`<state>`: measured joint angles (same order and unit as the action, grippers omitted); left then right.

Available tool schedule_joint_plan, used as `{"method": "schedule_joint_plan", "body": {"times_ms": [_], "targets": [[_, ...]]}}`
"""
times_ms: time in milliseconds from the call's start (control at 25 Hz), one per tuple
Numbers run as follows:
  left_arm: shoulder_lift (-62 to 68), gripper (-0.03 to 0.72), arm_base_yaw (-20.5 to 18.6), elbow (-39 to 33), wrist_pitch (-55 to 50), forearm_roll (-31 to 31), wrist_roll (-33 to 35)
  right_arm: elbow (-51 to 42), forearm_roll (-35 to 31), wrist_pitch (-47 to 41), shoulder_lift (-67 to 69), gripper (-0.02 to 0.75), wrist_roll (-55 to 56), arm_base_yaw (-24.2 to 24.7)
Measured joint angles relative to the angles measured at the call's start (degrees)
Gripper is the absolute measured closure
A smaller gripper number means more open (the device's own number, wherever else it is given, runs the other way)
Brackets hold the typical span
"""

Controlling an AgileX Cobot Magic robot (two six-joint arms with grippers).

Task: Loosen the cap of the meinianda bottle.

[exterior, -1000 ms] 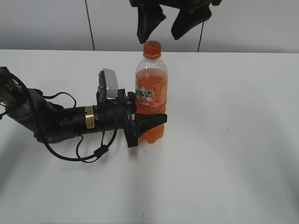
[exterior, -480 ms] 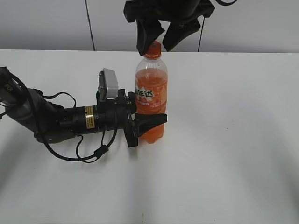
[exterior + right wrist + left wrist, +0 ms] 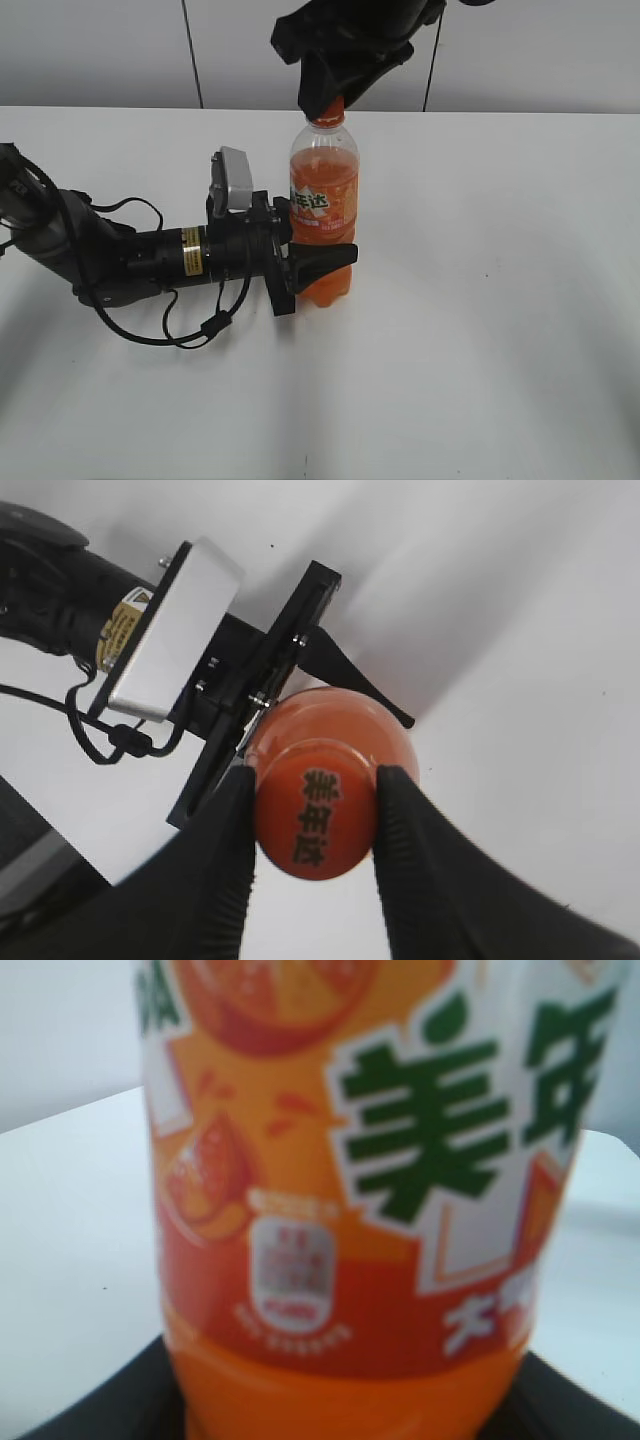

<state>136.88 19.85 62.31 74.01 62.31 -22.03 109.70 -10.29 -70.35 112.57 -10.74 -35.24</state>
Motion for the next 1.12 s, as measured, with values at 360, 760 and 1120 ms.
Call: {"method": "schedule_joint_plan", "body": {"times_ms": [360,760,1120], "targets": [[0.0,0.300,0.0,0.0,0.0,0.0,0.1,0.1,-0.1,0.0,0.0,0.468,-30.2,0.0],[0.0,0.300,0.0,0.0,0.0,0.1,0.1,0.1,-0.1,-0.1,0.0,0.468,-52.7,0.0],[0.0,0.300,0.0,0.0,0.0,0.1,0.1,0.1,-0.2,-0.1,-0.1,0.468,-70.2,0.0]]}}
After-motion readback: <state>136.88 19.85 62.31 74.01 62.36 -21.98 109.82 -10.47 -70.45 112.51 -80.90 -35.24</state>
